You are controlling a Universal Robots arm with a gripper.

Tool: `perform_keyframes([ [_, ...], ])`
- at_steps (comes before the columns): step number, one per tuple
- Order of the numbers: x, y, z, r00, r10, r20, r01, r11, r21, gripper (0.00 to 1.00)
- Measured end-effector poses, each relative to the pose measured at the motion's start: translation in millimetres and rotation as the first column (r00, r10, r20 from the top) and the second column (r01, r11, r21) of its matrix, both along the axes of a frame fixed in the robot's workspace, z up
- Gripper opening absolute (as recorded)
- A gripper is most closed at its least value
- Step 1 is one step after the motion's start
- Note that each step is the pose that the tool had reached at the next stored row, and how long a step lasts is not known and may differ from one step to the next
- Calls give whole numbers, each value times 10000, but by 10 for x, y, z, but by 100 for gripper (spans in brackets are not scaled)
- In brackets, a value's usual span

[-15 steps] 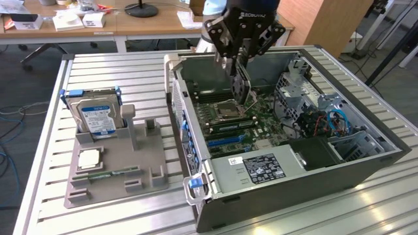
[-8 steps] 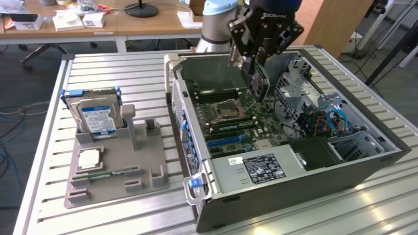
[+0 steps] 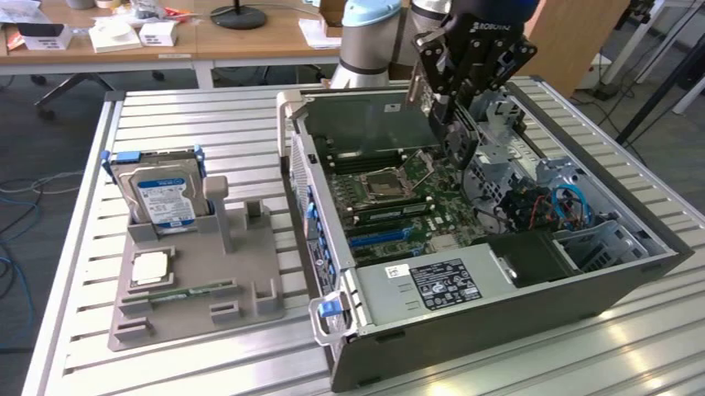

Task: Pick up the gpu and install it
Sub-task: 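Pick up the gpu and move the gpu toward the slot, then insert the gpu into the slot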

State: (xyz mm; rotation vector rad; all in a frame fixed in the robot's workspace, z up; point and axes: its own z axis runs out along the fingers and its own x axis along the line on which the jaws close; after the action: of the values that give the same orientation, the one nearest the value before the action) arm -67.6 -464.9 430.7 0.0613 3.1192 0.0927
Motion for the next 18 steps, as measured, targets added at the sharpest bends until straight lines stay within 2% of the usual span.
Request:
perform_keyframes([
  [3, 2, 1, 0, 10000, -1, 1, 1, 10000, 1, 26],
  [7, 68, -1, 0, 10000, 0, 1, 0, 10000, 0, 26],
  [18, 68, 0, 0, 10000, -1, 1, 1, 10000, 1, 26],
])
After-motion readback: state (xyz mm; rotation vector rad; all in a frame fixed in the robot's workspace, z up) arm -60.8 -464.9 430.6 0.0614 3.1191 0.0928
